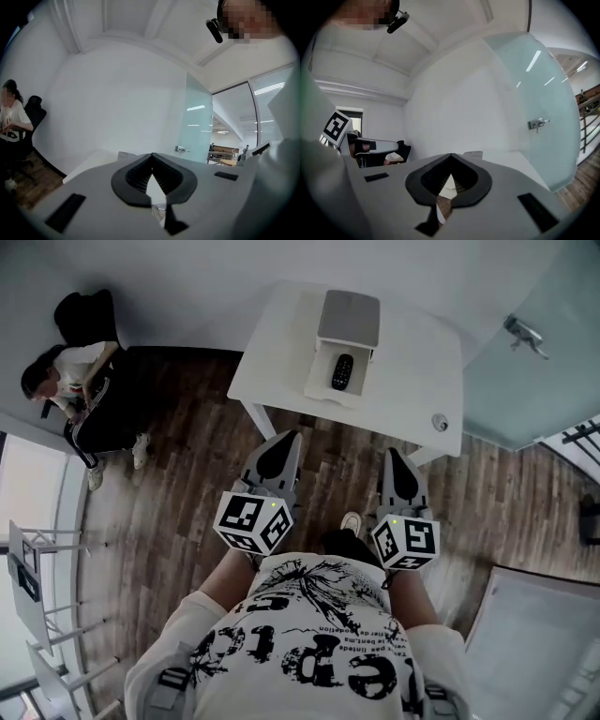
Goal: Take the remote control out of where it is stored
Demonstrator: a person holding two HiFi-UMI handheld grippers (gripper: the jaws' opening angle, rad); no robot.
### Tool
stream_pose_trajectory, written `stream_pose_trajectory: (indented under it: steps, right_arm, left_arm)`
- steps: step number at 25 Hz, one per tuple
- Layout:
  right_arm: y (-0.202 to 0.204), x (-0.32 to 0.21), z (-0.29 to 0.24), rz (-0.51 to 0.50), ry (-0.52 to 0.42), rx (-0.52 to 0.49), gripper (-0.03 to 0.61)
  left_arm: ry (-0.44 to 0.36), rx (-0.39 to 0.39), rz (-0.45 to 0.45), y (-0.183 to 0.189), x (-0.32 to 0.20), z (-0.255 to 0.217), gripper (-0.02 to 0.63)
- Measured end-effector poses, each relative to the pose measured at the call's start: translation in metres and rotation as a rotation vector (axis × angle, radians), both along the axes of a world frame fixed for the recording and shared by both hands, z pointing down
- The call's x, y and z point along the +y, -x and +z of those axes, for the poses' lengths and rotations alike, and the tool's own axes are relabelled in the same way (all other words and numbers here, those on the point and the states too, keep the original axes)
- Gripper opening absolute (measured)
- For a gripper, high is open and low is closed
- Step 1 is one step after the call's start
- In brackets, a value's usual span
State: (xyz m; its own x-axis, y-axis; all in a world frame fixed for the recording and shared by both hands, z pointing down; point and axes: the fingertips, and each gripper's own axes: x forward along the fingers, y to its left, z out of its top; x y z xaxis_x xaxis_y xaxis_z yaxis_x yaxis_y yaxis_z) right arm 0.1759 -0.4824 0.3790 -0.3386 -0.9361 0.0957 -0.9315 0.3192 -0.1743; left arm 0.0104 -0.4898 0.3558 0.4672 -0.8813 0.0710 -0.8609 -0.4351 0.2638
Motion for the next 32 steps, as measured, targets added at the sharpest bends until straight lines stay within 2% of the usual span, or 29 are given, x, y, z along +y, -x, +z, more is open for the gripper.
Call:
stream_pose_trajectory:
  steps: [5, 10, 15, 17, 20, 26, 32]
  right_arm:
    - [-0.041, -0.059, -0.006, -0.090, 0.015, -0.008, -0.006]
    - [-0.066, -0.100, 0.004, -0.165, 0.037, -0.014, -0.006]
    - [-0.080, -0.130, 0.020, -0.178, 0.079, -0.053, -0.006]
    - [-0.081, -0.141, 0.027, -0.182, 0.097, -0.056, -0.006]
    - [-0.080, -0.162, 0.035, -0.171, 0.120, -0.054, -0.006]
    - [-0.072, -0.217, 0.047, -0.118, 0.132, 0.012, -0.006]
    - [-0.057, -0.266, 0.066, -0.052, 0.190, 0.039, -0.006]
  left_arm:
    - [-0.002, 0.003, -0.064, -0.046, -0.047, -0.007, 0.009]
    - [0.027, -0.047, -0.100, -0.089, -0.082, 0.009, 0.008]
    - [0.052, -0.139, -0.163, -0.100, -0.110, 0.028, 0.008]
    - [0.085, -0.163, -0.170, -0.100, -0.122, 0.038, 0.009]
    - [0.157, -0.172, -0.153, -0.098, -0.146, 0.058, 0.009]
    - [0.321, -0.088, -0.063, -0.092, -0.206, 0.102, 0.009]
    - [0.458, -0.088, 0.044, -0.083, -0.253, 0.143, 0.009]
